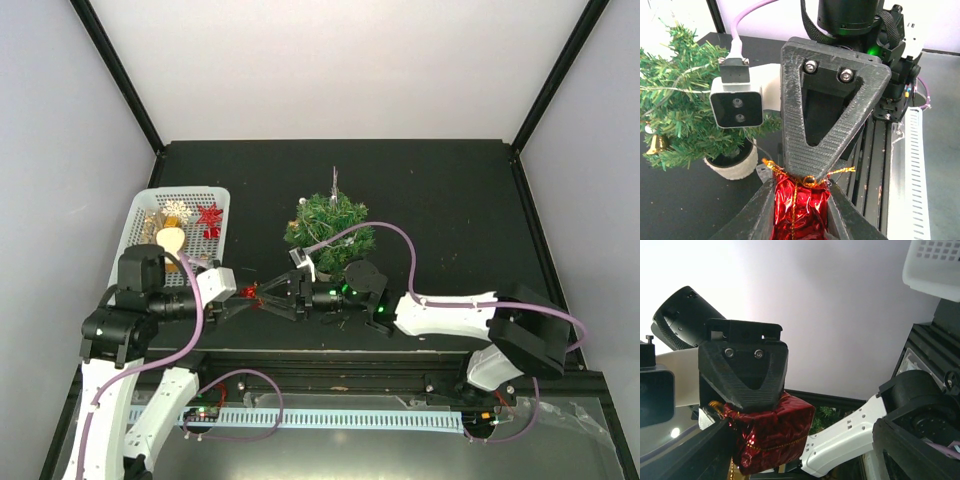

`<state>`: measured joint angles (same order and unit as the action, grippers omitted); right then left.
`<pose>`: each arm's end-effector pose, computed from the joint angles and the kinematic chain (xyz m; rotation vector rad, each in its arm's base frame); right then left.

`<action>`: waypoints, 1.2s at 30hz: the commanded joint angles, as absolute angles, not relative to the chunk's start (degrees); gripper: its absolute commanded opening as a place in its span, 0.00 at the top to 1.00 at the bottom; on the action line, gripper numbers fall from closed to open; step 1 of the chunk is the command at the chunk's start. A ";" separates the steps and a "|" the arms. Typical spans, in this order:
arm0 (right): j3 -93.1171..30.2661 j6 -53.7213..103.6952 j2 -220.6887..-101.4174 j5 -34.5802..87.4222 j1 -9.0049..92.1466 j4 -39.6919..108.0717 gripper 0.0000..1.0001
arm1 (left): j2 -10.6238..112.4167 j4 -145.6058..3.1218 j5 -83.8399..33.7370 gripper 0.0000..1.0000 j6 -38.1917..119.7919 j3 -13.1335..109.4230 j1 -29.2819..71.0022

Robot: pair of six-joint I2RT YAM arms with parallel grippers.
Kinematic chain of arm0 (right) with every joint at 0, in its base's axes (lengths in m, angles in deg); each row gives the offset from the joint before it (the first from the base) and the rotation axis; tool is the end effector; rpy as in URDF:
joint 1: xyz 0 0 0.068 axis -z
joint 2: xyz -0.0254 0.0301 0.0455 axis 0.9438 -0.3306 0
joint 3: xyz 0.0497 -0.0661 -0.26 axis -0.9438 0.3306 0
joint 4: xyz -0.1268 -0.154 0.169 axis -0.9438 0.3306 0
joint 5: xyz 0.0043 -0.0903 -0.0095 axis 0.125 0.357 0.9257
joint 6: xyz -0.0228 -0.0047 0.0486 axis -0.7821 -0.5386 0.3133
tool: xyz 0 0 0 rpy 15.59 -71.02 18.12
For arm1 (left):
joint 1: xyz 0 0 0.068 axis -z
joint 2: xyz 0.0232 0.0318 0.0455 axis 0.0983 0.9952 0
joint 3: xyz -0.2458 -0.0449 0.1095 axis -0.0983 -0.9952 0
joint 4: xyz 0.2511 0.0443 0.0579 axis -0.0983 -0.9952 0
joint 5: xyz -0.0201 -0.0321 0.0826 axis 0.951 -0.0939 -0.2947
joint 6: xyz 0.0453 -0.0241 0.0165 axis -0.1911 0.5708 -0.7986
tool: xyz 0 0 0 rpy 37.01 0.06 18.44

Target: Decorate the small christmas tree

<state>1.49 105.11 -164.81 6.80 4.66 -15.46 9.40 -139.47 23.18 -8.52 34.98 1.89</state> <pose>0.1163 0.3018 0.2694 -0.1757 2.0677 2.3104 0.0635 -0.0384 0.3575 1.2027 1.6321 -0.7877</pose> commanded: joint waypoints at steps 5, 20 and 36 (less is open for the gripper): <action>0.37 109.97 -168.76 5.81 2.89 -24.40 0.27 | 7.55 -136.03 25.18 0.83 -7.54 33.48 2.18; 0.02 109.97 -169.47 5.92 2.58 -26.51 0.71 | 7.16 -134.91 23.99 0.67 -6.73 31.79 2.18; 5.27 99.10 -157.22 10.50 6.01 -12.92 0.73 | 8.18 -136.38 17.72 0.10 -7.17 33.72 2.23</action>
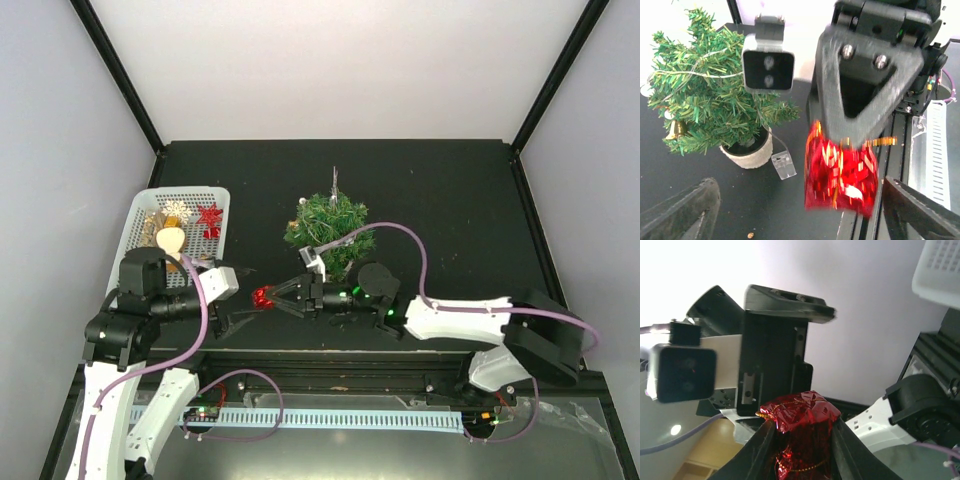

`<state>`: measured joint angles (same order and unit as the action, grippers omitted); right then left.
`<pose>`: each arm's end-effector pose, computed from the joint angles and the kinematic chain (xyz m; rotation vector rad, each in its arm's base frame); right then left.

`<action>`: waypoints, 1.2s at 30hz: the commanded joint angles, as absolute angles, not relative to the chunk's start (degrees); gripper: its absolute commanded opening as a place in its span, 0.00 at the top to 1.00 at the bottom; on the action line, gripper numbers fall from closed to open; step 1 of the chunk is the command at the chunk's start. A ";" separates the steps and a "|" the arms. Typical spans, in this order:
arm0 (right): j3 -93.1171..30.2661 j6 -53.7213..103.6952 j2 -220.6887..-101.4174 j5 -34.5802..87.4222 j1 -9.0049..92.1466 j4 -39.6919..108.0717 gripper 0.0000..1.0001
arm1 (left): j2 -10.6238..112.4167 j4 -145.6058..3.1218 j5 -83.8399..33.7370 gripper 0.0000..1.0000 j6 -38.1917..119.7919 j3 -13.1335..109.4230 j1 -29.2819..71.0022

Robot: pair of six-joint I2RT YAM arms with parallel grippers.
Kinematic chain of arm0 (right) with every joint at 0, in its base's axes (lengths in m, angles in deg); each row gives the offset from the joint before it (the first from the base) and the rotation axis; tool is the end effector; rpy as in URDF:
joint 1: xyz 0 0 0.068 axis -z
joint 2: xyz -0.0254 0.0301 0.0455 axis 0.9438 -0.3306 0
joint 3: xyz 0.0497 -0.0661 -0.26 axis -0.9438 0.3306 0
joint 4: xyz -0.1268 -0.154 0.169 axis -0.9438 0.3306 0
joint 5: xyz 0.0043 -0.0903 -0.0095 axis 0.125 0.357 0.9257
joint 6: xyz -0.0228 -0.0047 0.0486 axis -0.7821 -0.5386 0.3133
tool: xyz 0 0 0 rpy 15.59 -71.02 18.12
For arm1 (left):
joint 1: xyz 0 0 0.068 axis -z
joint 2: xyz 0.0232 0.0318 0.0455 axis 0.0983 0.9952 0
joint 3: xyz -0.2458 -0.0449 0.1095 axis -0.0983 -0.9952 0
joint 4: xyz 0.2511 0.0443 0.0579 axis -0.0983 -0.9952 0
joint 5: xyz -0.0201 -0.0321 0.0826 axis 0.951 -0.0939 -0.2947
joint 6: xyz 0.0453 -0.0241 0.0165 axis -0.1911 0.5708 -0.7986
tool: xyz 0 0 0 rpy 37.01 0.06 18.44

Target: Decorate the small christmas tree

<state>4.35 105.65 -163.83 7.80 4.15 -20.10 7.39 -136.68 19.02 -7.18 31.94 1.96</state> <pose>0.1105 0.2944 0.2668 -0.1752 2.0079 2.3455 0.0649 -0.0371 0.3470 1.1731 1.6682 -0.7110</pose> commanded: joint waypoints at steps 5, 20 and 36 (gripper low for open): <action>3.80 88.43 -145.36 13.69 9.00 5.48 0.71 | 8.57 -135.04 17.82 0.02 -3.98 34.66 2.18; 2.57 71.27 -126.61 19.43 25.22 42.09 0.73 | 12.13 -124.72 6.13 0.01 7.99 31.76 0.13; -5.95 63.03 -137.09 22.03 31.62 43.94 0.73 | 7.30 -122.37 5.86 0.01 9.21 27.16 -6.17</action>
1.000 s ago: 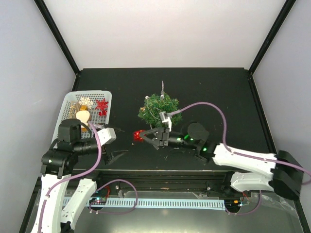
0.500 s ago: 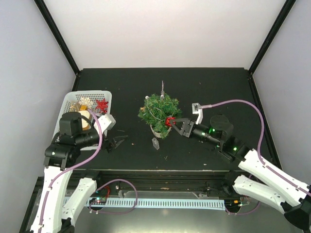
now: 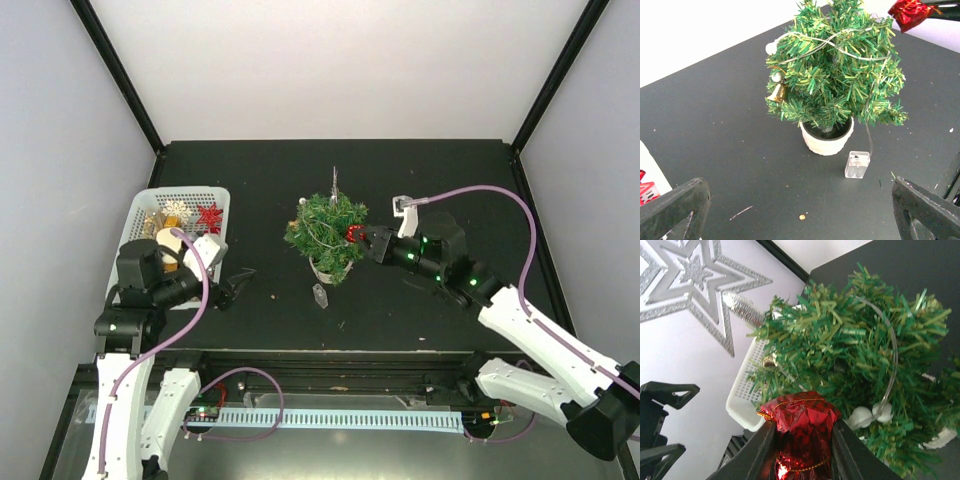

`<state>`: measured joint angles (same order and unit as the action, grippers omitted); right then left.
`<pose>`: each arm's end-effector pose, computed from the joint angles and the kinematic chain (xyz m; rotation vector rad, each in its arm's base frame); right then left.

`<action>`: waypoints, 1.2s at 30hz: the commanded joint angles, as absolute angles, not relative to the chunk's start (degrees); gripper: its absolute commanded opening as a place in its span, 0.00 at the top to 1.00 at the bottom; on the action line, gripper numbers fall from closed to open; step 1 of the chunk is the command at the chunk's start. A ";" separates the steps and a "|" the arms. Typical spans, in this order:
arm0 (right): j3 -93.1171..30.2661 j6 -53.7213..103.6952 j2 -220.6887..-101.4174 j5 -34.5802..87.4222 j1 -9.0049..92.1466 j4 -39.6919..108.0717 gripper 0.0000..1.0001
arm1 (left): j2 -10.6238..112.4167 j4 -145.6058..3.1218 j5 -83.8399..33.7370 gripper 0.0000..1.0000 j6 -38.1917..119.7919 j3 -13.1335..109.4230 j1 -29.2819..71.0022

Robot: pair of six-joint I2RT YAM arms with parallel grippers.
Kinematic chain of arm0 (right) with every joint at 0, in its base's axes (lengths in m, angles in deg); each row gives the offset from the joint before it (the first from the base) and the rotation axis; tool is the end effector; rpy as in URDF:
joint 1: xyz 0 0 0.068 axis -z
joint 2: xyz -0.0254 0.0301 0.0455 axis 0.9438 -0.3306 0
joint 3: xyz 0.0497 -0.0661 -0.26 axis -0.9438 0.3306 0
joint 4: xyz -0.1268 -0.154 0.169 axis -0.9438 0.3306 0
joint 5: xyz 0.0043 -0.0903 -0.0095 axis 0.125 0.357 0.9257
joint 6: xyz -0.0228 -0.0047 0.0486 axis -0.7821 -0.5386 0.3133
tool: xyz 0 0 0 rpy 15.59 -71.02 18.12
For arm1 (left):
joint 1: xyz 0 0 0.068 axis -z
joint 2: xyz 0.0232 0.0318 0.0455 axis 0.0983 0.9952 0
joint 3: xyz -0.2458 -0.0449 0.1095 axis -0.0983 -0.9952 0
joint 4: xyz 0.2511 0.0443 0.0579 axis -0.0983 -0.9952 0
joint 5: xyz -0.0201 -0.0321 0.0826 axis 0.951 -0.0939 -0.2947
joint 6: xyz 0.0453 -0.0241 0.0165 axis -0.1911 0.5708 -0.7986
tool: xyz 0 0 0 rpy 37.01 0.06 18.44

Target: Decorate the small christmas tree

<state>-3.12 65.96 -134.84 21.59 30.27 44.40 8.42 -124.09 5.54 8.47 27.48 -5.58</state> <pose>0.1640 0.1499 0.3225 -0.0301 2.0875 1.2090 0.0976 -0.0225 0.3377 0.7429 1.8927 -0.4944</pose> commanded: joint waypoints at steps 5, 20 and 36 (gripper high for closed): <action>-6.79 62.30 -140.35 21.57 33.15 42.46 0.73 | 6.39 -122.14 6.22 0.01 9.10 26.83 -6.28; -10.29 61.45 -146.52 18.89 33.92 40.69 0.73 | 5.81 -121.88 6.65 0.01 8.92 26.28 -6.33; -9.43 61.01 -148.55 17.32 33.92 40.52 0.66 | 5.48 -121.82 6.80 0.01 8.65 26.14 -6.31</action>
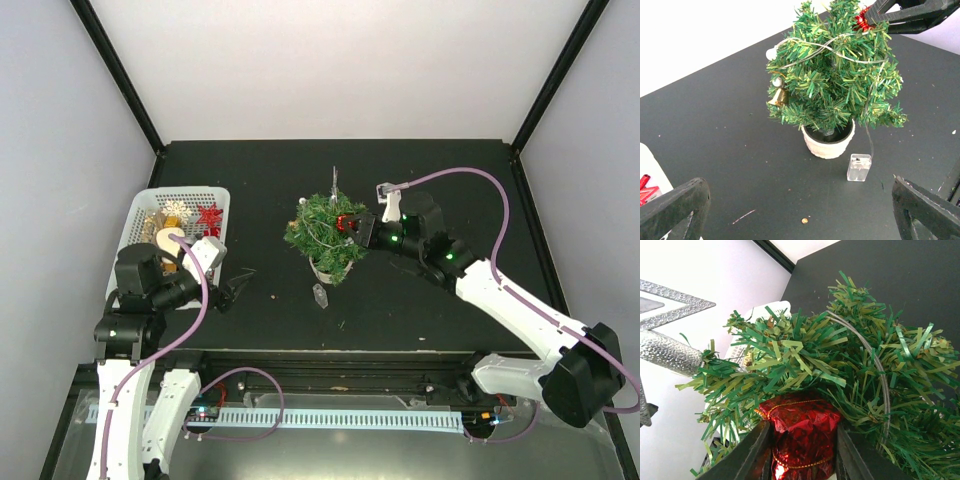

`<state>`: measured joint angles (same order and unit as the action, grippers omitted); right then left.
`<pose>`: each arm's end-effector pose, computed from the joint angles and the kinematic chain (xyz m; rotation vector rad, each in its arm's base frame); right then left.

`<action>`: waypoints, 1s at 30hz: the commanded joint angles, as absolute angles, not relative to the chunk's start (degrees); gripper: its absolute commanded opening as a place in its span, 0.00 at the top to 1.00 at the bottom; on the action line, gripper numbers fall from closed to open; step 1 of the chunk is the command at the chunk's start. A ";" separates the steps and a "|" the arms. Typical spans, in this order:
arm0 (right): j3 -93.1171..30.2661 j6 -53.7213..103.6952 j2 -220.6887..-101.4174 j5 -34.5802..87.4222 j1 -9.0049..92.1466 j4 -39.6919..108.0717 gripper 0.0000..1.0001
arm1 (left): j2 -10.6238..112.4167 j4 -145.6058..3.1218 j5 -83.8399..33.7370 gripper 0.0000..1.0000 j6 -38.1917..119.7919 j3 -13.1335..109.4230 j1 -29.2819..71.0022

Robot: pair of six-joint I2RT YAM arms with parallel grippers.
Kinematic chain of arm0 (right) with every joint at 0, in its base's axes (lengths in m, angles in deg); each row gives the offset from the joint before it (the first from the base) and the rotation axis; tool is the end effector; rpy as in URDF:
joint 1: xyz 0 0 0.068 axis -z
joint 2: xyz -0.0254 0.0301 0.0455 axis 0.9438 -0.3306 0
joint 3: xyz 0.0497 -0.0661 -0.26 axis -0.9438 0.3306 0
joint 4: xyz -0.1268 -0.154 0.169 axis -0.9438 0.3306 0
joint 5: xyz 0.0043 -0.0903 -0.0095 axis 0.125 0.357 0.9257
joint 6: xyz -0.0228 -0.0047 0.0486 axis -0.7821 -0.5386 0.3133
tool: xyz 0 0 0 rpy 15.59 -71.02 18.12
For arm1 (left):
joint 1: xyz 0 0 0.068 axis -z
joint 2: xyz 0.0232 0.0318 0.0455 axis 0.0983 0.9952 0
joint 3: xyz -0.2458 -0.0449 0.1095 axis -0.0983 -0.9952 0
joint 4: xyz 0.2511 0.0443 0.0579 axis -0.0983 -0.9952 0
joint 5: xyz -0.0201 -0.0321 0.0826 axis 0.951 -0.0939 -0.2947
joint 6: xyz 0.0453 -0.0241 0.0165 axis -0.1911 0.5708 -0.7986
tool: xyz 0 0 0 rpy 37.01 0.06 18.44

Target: Decorate the small christmas tree

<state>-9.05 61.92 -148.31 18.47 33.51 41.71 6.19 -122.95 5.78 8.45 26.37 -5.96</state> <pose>0.2127 0.1734 0.3104 -0.0707 2.1589 1.1447 0.0916 -0.0220 0.3366 0.7436 1.8560 -0.4763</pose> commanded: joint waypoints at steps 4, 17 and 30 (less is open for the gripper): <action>-9.34 61.02 -148.50 16.87 33.88 40.77 0.59 | 5.37 -121.86 6.76 0.01 8.57 26.08 -6.45; -9.51 60.53 -146.54 18.66 33.92 42.34 0.50 | 4.59 -121.69 6.77 0.01 8.56 25.83 -6.82; -9.11 60.86 -148.15 18.15 33.95 40.59 0.55 | 4.36 -121.56 6.85 0.01 8.57 25.68 -6.87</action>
